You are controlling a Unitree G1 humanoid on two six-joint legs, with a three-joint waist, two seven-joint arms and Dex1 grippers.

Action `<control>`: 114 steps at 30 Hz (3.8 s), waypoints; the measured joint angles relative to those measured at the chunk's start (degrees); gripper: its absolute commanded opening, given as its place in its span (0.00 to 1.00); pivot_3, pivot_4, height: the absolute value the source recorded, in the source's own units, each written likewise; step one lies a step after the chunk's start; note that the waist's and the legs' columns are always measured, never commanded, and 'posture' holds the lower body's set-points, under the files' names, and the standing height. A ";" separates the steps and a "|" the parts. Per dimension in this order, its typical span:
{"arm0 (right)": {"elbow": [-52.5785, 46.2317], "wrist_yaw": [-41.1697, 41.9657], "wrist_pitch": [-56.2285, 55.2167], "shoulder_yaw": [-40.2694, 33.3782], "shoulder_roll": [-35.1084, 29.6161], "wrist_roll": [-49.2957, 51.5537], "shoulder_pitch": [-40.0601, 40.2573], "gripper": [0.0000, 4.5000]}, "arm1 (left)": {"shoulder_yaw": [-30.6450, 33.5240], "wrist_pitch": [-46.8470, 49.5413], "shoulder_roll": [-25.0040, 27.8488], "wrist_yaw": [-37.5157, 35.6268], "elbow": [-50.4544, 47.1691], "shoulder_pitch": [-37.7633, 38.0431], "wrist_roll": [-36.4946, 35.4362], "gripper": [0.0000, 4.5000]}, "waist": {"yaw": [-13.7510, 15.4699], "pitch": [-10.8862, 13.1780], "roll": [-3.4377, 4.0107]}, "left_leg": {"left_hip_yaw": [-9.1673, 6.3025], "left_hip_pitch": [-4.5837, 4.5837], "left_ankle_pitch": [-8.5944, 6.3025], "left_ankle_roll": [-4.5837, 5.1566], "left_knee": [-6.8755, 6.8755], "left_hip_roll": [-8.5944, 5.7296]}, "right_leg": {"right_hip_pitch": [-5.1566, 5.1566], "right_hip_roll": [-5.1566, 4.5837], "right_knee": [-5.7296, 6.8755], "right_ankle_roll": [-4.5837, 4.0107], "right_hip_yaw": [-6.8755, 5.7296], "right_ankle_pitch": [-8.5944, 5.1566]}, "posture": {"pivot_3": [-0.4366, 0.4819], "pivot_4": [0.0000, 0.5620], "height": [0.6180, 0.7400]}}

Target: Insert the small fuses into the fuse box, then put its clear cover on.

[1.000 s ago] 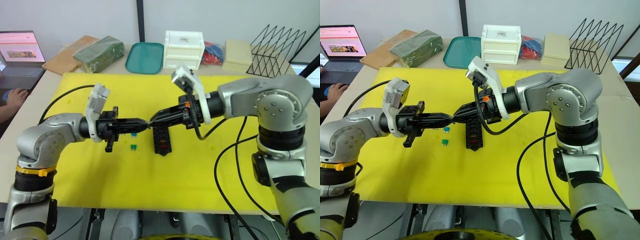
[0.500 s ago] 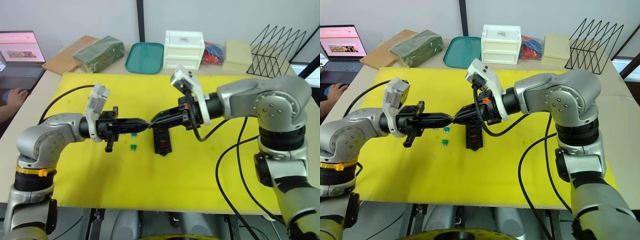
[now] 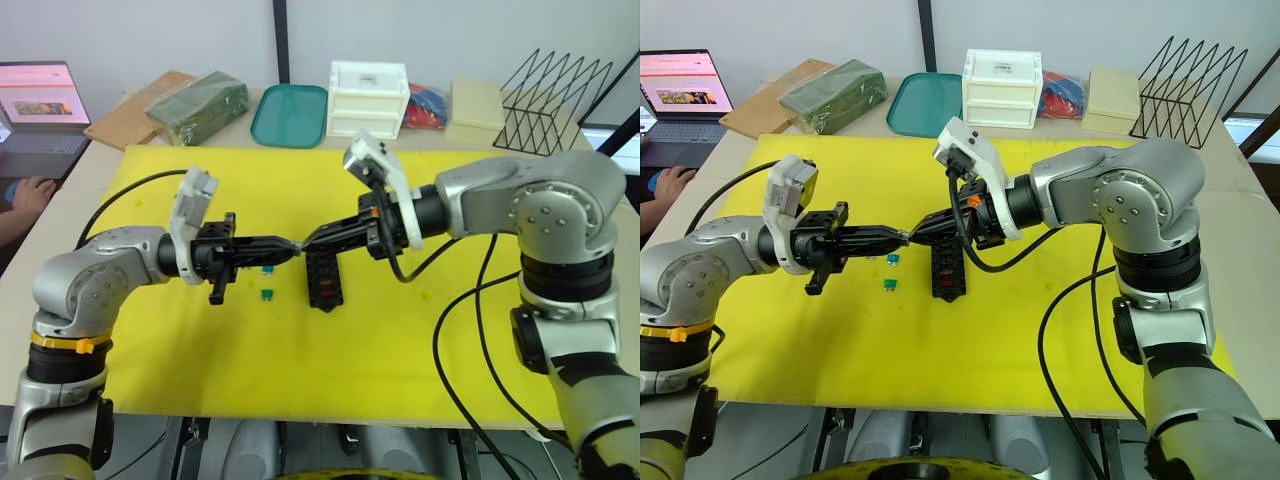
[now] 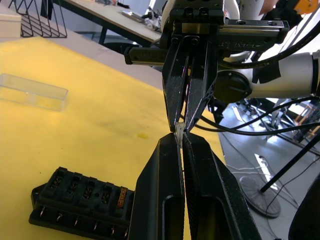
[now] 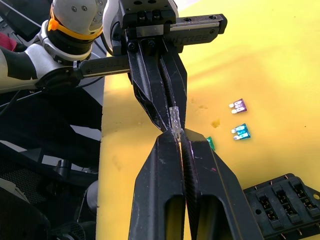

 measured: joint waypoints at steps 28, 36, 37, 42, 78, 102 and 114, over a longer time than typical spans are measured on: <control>-4.31 13.56 -26.54 32.09 -14.67 -28.58 -1.44 0.00 | -19.05 -25.71 4.61 -5.27 6.75 0.59 27.38 0.99 | 0.15 0.03 0.01 | 0.09 -0.11 0.00 0.00 -0.06 -0.01 | -0.15 0.06 -0.06 -0.01 0.02 -0.02 | 0.48 0.27 1.00; -2.23 15.91 -27.52 33.11 -13.00 -34.06 -2.76 0.00 | -20.46 -30.40 2.30 -5.43 8.21 0.53 31.41 0.99 | 0.19 0.03 0.01 | 0.10 -0.11 0.00 0.00 -0.06 0.00 | -0.18 0.05 -0.04 -0.01 0.02 -0.01 | 0.48 0.27 1.00; -2.12 16.19 -27.62 33.27 -12.89 -34.75 -2.76 0.00 | -20.63 -30.63 2.02 -5.43 8.32 0.54 31.74 0.99 | 0.20 0.03 0.01 | 0.10 -0.11 0.00 0.00 -0.06 0.00 | -0.18 0.04 -0.04 -0.01 0.02 -0.01 | 0.48 0.27 1.00; -1.50 17.52 -28.08 33.73 -12.78 -37.06 -2.78 0.00 | -20.88 -31.17 1.53 -5.42 8.44 0.54 32.44 0.99 | 0.18 0.03 0.01 | 0.09 -0.11 0.00 0.00 -0.06 0.00 | -0.19 0.04 -0.02 -0.01 0.02 -0.01 | 0.48 0.27 1.00; -1.29 19.56 -25.01 35.57 -9.68 -41.97 -2.76 0.00 | -20.88 -31.99 -0.70 -4.62 9.10 0.54 34.47 0.99 | 0.21 0.02 0.01 | 0.09 -0.10 0.00 0.00 -0.04 0.00 | -0.18 0.03 0.01 -0.01 0.01 -0.01 | 0.48 0.27 1.00; -0.65 19.84 -27.00 38.35 -8.50 -46.87 -2.77 0.00 | -20.88 -31.97 -1.54 -2.98 9.09 0.55 34.48 0.99 | -0.01 -0.03 0.00 | 0.08 0.11 0.00 0.00 -0.01 0.00 | 0.03 0.05 0.09 -0.02 0.01 -0.01 | 0.48 0.27 1.00; 0.56 20.59 -27.18 37.84 -8.31 -47.13 -2.86 0.22 | -20.86 -31.96 -1.36 -3.05 9.03 0.66 34.48 1.00 | 0.19 -0.02 0.02 | 0.07 0.03 0.00 0.00 -0.01 -0.01 | -0.02 0.03 0.06 -0.02 -0.01 -0.01 | 0.48 0.27 1.00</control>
